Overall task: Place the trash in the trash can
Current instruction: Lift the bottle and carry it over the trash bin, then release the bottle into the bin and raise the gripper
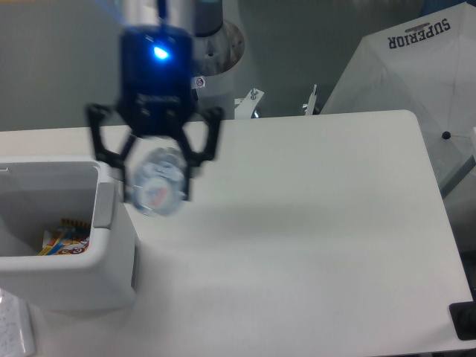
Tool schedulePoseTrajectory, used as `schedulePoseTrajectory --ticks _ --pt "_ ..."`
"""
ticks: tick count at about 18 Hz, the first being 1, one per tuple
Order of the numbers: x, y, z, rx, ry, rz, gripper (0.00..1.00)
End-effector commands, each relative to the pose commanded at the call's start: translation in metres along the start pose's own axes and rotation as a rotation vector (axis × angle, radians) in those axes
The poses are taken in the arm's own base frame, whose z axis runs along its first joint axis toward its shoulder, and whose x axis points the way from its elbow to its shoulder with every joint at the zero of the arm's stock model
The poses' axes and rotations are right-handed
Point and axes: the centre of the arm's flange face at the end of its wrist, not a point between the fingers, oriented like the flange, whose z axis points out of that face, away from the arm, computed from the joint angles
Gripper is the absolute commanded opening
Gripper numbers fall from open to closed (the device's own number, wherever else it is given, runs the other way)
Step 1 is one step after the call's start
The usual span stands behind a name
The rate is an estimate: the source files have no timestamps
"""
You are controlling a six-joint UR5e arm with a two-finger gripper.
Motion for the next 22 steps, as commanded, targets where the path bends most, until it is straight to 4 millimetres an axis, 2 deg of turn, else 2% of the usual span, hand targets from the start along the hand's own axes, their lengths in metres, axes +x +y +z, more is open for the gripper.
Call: schedulePoseTrajectory --ticks 2,8,13,14,15,16,17,22 --pt "0.028 0.01 0.007 -0.021 0.039 0.032 0.65" --pt "0.066 0.023 0.025 -0.054 0.111 0.068 0.66" --pt "0.074 0.033 0.043 -0.086 0.122 0.074 0.69" --pt "0.075 0.034 0.045 -0.087 0.123 0.076 0.74" --pt "0.073 0.036 0.05 -0.094 0.121 0.079 0.89" --pt "0.073 0.036 0.05 -0.094 0.121 0.081 0.97" --pt "0.073 0.036 0.05 -0.094 0.121 0.081 1.0" --pt "0.073 0.033 0.046 -0.086 0.118 0.088 1.0"
